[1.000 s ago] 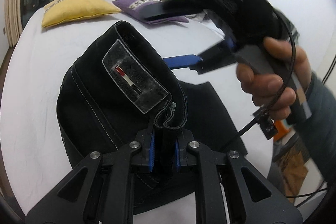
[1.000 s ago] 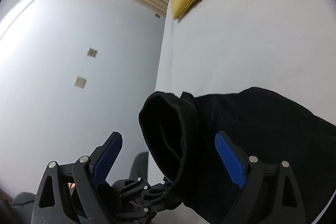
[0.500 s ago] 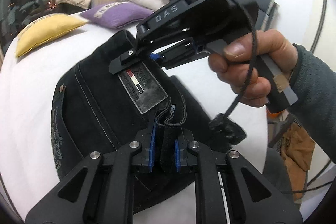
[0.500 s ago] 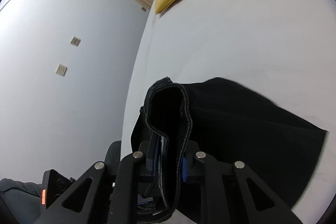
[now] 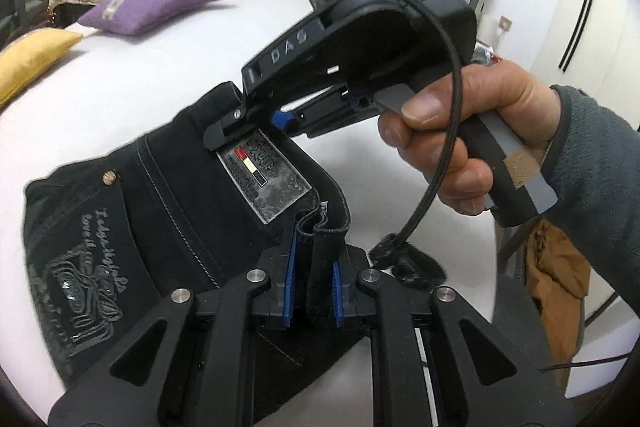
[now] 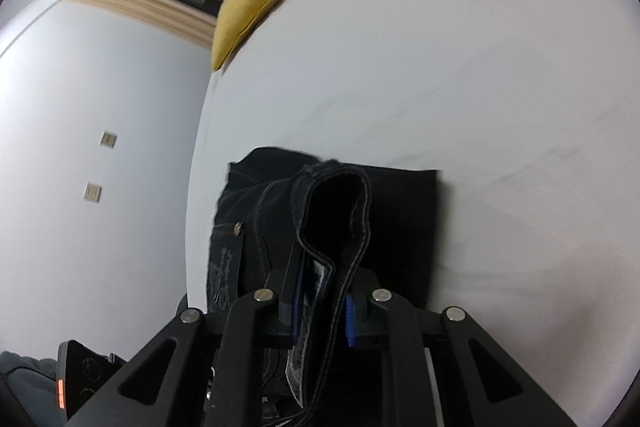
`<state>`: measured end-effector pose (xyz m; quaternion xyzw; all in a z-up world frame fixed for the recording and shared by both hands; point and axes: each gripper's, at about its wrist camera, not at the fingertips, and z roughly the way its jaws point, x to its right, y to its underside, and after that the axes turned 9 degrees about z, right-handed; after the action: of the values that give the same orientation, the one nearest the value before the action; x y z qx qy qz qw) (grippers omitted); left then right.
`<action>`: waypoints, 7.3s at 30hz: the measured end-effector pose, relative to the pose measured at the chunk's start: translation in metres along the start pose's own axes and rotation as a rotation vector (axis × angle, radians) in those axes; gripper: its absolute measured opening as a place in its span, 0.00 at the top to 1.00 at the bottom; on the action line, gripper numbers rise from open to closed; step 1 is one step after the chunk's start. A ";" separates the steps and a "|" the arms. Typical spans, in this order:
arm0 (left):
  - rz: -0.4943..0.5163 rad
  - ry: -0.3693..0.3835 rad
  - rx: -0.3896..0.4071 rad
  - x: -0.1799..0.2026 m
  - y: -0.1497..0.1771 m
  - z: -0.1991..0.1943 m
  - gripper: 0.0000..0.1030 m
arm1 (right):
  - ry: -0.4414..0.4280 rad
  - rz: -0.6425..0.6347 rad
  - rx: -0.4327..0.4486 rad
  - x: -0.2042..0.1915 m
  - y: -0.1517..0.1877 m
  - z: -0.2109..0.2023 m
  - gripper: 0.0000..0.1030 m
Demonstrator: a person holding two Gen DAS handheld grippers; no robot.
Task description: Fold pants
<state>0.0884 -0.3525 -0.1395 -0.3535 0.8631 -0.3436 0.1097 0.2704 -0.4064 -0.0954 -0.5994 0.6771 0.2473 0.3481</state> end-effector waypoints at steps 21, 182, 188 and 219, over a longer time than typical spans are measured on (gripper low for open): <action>-0.271 -0.014 0.077 -0.093 0.044 -0.051 0.42 | -0.186 -0.026 0.180 -0.029 0.063 -0.057 0.50; -0.480 -0.615 -0.003 -0.125 0.106 -0.274 0.00 | 0.615 -0.339 0.652 -0.245 0.243 -0.050 0.00; -0.484 -0.614 -0.003 -0.127 0.107 -0.272 0.00 | 0.615 -0.339 0.641 -0.244 0.241 -0.047 0.00; -0.488 -0.609 -0.002 -0.126 0.106 -0.265 0.00 | 0.614 -0.332 0.629 -0.239 0.245 -0.040 0.00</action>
<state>0.0084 -0.0754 -0.0216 -0.6345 0.6818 -0.2380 0.2754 0.0316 -0.2444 0.0932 -0.6102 0.6859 -0.2177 0.3314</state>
